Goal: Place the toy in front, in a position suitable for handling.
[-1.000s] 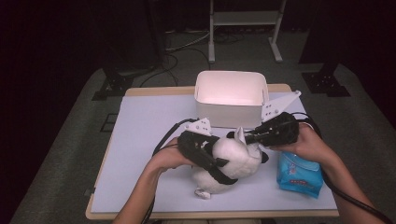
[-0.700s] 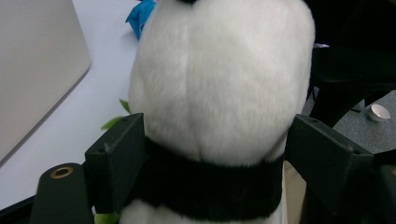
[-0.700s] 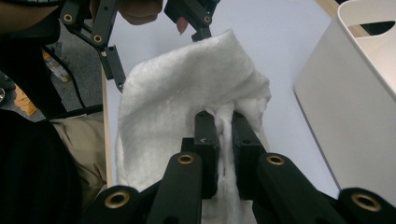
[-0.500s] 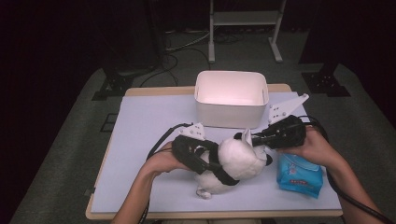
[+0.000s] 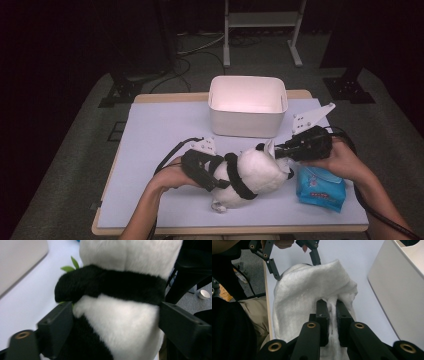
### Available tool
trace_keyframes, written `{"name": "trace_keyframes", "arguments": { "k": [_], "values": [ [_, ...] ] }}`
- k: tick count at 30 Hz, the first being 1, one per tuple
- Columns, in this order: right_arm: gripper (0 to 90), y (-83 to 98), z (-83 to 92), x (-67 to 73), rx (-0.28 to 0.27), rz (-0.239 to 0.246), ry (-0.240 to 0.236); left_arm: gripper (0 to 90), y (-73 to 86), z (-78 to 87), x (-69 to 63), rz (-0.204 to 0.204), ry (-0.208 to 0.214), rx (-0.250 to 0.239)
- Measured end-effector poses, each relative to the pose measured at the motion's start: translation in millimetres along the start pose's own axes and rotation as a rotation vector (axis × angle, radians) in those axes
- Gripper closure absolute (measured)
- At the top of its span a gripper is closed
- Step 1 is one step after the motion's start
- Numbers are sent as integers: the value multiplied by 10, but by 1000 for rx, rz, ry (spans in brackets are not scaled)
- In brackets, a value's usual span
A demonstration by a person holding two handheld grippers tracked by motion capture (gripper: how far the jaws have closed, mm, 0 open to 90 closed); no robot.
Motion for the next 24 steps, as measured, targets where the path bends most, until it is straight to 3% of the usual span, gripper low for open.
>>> {"name": "trace_keyframes", "arguments": {
  "k": [7, 9, 12, 15, 24],
  "values": [
    [834, 36, -19, -17, 6, -6, 7, 90, 7, -75, 17, -2, 3, -10],
    [834, 44, -22, -22, 8, -7, 8, 147, -1, -85, 3, -28, 1, -11],
    [834, 65, -13, -35, 8, -18, 19, 303, -19, -60, -12, -30, -20, -35],
    [834, 90, 12, -63, -17, -31, 17, 384, -54, -19, -19, -46, -38, -37],
    [833, 118, 54, -97, -59, -52, 24, 415, -206, 116, -12, -79, -82, -1]
  ]
}}
Point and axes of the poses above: each handheld gripper's, and its own axes: z roughly backward along the jaws, y roughly out of its underside, x roughly to its left, the point moved 2 cm from there along -z, roughly forward along the jaws, and after that the axes turned 2 degrees about -z, right-handed, at the moved point
